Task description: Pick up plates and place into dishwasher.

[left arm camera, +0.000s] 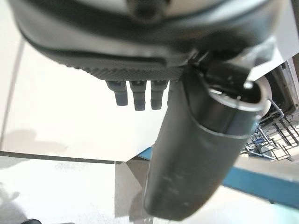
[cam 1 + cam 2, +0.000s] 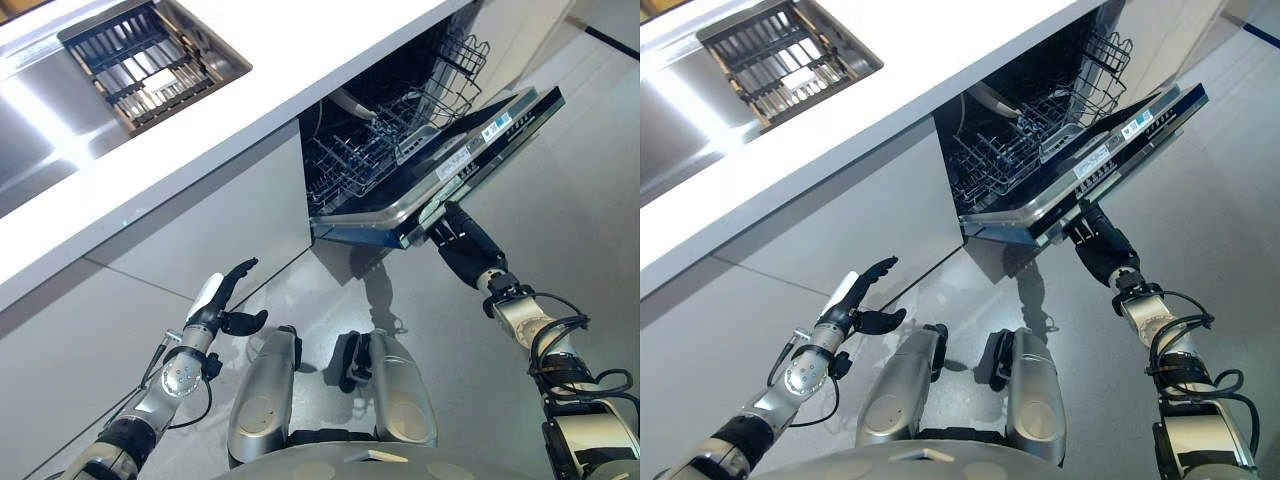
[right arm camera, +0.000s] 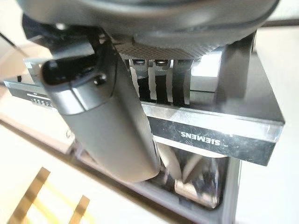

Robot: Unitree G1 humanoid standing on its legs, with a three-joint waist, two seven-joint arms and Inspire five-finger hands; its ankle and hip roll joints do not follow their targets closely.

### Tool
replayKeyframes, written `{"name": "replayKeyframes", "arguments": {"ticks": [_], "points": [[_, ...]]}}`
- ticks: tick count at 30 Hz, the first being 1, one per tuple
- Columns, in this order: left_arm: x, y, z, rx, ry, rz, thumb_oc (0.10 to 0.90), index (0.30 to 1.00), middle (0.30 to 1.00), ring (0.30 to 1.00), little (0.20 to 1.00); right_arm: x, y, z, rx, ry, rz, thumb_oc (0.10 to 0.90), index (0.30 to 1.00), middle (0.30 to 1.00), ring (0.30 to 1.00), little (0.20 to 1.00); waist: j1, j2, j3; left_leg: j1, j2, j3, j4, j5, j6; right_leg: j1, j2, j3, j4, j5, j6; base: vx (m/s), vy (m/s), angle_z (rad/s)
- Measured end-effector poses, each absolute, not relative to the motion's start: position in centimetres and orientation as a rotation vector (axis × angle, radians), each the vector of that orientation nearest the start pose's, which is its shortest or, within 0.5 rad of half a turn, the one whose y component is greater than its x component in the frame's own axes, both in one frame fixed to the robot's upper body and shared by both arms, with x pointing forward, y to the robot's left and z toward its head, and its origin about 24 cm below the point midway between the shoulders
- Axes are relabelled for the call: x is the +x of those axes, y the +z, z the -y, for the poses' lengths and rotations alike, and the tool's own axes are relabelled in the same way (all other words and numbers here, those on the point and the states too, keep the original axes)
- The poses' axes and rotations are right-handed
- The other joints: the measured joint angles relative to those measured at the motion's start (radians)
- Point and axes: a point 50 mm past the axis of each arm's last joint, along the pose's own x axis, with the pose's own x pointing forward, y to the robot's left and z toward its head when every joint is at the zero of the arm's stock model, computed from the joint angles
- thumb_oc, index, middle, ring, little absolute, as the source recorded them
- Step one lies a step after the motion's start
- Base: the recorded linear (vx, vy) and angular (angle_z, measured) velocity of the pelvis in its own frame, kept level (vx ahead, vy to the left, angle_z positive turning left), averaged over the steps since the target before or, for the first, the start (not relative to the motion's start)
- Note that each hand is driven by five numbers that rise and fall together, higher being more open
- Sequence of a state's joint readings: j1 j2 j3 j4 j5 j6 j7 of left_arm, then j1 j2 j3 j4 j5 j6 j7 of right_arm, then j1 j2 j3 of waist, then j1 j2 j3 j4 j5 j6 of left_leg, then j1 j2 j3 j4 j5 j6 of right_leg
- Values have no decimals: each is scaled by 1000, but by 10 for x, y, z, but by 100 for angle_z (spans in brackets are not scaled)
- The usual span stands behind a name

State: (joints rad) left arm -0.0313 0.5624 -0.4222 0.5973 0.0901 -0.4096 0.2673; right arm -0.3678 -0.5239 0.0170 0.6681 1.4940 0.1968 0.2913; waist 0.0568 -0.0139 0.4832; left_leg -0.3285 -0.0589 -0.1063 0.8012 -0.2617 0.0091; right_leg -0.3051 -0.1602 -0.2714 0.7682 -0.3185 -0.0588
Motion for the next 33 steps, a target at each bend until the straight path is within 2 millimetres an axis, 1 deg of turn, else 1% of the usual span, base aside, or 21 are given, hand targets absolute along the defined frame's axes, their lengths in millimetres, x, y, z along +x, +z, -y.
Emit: {"name": "replayKeyframes", "arguments": {"ticks": [1,2,3,4,5,6,7,8,9,11,12,13,14,16,18,21,25,30,33], "points": [[216,-40,-229,700,-157,-174,800,900,900,900,900,316,45,259,1040,71,-125,800,900,900,900,900,9,15,3,25,-1,32,17,-15,26,9,-2,-26,-10,10,18,34,8,-14],[216,-41,-227,696,-162,-174,800,900,900,900,900,319,50,258,1035,84,-115,800,900,900,900,900,12,36,1,47,9,25,-28,-23,43,14,8,-40,9,19,26,42,13,-13],[217,-39,-228,702,-166,-167,800,900,900,900,900,325,57,255,1026,100,-95,800,900,900,900,900,29,24,5,50,-7,22,-36,-23,-16,-4,9,42,126,0,3,35,10,19],[220,-36,-227,701,-165,-156,800,900,900,900,900,329,63,255,1024,108,-70,800,900,900,900,900,29,8,0,37,-46,12,-38,-24,-18,34,-2,107,114,-95,11,44,7,37],[224,-33,-224,694,-166,-139,800,900,900,900,900,337,78,254,1017,135,-29,800,900,900,900,900,23,22,10,31,-51,2,-42,-8,-4,35,-8,92,104,-99,11,43,3,51],[223,-33,-223,696,-176,-140,800,900,900,900,900,343,88,251,1016,157,-8,800,900,900,900,900,26,35,9,24,-47,0,-47,15,-13,36,-10,71,98,-90,3,42,3,43],[222,-34,-223,696,-177,-142,800,900,900,900,900,347,95,248,1028,178,12,800,900,900,900,900,31,37,8,22,-46,-5,-50,19,-19,40,-15,58,98,-93,-2,45,8,44],[221,-34,-223,696,-179,-145,800,900,900,900,900,353,106,244,1030,208,37,800,900,900,900,900,48,38,8,26,-44,-10,-57,27,-31,49,-21,41,97,-96,-8,34,7,41],[221,-35,-223,696,-181,-147,800,900,900,900,900,356,112,242,1029,221,50,800,900,900,900,900,56,38,8,26,-44,-13,-58,30,-35,52,-21,36,97,-97,-9,29,7,33],[219,-36,-223,697,-183,-153,800,900,900,900,900,365,132,237,1037,267,97,800,900,900,900,900,79,38,8,24,-44,-20,-59,35,-40,51,-22,23,98,-99,-13,20,7,19],[219,-37,-222,698,-189,-155,800,900,900,900,900,371,147,232,1043,318,138,800,900,900,900,900,94,39,8,23,-45,-23,-59,35,-41,54,-24,16,99,-101,-15,16,7,13],[219,-37,-222,698,-189,-155,800,900,900,900,900,373,153,230,1042,336,153,800,900,900,900,900,100,39,8,23,-46,-24,-59,35,-41,55,-25,15,99,-101,-15,12,6,12],[219,-37,-222,698,-190,-156,800,900,900,900,900,376,164,226,1041,365,175,800,900,900,900,900,109,39,8,23,-46,-25,-58,36,-42,57,-26,14,100,-102,-15,-1,1,11],[219,-36,-222,699,-191,-155,800,900,900,900,900,381,180,221,1041,399,207,800,900,900,900,900,114,39,8,25,-48,-25,-58,39,-37,64,-32,14,102,-105,-11,-9,-8,20],[218,-36,-223,702,-191,-156,800,900,900,900,900,383,174,228,1047,352,195,800,900,900,900,900,115,39,8,26,-49,-21,-57,40,-32,68,-36,15,104,-108,-13,-7,-14,12],[219,-35,-225,711,-191,-156,800,900,900,900,900,384,164,232,1058,314,171,800,900,900,900,900,114,39,8,23,-49,-21,-56,43,-27,66,-36,16,105,-108,-12,0,0,0],[219,-34,-228,722,-191,-156,800,900,900,900,900,384,164,233,1056,308,175,800,900,900,900,900,114,39,8,24,-47,-19,-56,44,-27,66,-35,15,105,-108,-12,-33,-18,0],[219,-33,-230,729,-192,-153,800,900,900,900,900,384,160,239,903,233,165,800,900,900,900,900,108,38,7,25,-42,-16,-58,44,-28,64,-31,17,99,-108,-12,-62,-18,-2],[220,-32,-230,731,-192,-149,800,900,900,900,900,383,154,243,831,190,164,800,900,900,900,900,107,37,6,32,-26,-6,-73,44,-28,66,-13,31,75,-95,-9,-80,-15,-16]]}}
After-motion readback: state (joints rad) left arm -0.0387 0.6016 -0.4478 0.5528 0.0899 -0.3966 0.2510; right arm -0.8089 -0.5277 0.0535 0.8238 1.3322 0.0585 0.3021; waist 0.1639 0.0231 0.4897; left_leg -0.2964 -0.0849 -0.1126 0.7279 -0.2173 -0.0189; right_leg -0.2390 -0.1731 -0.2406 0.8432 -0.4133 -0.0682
